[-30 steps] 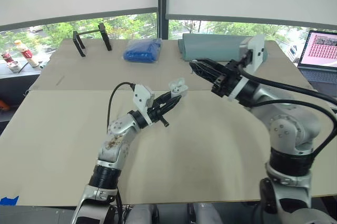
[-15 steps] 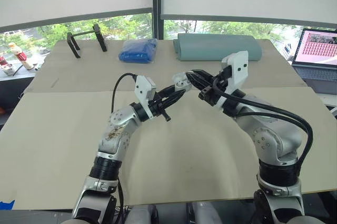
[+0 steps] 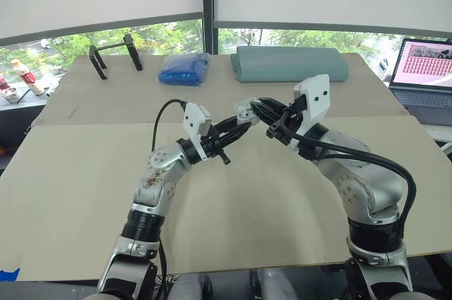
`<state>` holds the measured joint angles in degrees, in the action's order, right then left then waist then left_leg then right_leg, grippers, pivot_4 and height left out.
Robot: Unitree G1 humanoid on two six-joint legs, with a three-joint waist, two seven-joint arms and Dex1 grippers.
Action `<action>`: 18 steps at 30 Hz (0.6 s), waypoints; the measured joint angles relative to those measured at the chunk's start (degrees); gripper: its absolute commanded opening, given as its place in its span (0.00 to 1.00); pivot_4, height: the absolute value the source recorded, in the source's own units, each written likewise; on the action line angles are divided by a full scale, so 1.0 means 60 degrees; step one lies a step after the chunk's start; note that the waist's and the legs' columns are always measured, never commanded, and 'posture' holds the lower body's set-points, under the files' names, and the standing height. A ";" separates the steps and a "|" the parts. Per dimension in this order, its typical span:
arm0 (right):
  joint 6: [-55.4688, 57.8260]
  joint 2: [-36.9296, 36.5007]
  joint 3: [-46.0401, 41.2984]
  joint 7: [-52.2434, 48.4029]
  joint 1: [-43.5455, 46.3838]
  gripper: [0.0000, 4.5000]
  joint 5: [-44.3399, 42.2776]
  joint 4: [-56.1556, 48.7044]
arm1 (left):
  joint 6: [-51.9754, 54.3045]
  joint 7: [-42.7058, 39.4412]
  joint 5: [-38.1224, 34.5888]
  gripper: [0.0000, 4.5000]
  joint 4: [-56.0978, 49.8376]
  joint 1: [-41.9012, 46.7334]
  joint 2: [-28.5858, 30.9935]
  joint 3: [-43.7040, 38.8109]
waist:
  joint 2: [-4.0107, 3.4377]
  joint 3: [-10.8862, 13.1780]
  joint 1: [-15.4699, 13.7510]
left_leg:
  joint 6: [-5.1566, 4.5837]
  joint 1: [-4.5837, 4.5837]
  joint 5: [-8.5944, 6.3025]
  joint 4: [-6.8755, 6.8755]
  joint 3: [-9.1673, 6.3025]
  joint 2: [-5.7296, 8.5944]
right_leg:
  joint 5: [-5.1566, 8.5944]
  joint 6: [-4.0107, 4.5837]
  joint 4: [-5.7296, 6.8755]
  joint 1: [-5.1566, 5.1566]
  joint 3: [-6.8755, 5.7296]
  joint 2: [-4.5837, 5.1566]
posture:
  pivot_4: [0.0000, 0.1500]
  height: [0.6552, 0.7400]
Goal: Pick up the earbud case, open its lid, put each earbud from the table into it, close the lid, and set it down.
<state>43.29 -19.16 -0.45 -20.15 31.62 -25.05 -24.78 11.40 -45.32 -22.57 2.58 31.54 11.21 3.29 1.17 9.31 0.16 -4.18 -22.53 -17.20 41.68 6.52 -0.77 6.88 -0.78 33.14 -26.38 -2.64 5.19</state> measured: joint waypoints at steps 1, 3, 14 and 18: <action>0.0000 0.0006 0.0000 0.0000 -0.0004 0.47 0.0000 0.0000 | 0.0000 -0.0001 -0.0001 0.12 0.0001 0.0001 0.0004 -0.0001 | 0.0000 0.0000 -0.0001 | 0.0000 0.0000 0.0000 0.0000 0.0000 0.0000 | 0.0000 0.0000 0.0000 0.0000 0.0000 0.0001 | 1.00 1.00; 0.0176 0.0105 -0.0219 0.0044 -0.0040 0.62 -0.0238 -0.0002 | 0.0000 -0.0034 -0.0009 0.12 0.0015 0.0001 0.0020 -0.0035 | 0.0000 0.0000 0.0015 | 0.0001 0.0000 0.0000 0.0000 0.0002 0.0000 | 0.0000 0.0000 0.0000 0.0000 0.0002 0.0001 | 1.00 1.00; 0.2414 -0.0722 -0.3515 0.0022 -0.0670 0.56 -0.4786 -0.0053 | 0.0296 -0.0403 -0.0128 0.12 0.0137 0.0104 0.0204 -0.0137 | 0.0002 0.0001 -0.0021 | -0.0055 0.0003 -0.0033 -0.0001 0.0003 -0.0002 | 0.0000 0.0000 -0.0009 0.0005 0.0003 0.0009 | 1.00 1.00; 0.2555 -0.1384 -0.2909 0.0213 -0.0228 0.29 -0.4217 0.1344 | 0.1329 -0.1131 -0.0705 0.12 -0.0197 0.0120 0.0717 0.0048 | 0.0001 0.0001 0.0074 | -0.0044 0.0022 -0.0027 -0.0006 0.0004 -0.0007 | 0.0012 0.0012 0.0001 0.0008 0.0011 -0.0001 | 1.00 1.00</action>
<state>58.62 -27.46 -17.90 -18.87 30.26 -50.35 -16.72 19.37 -52.11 -26.80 1.40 32.26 15.51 3.58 1.18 9.31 0.60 -4.44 -22.40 -17.36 41.65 6.54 -0.81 6.95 -0.70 33.15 -26.33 -2.57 5.19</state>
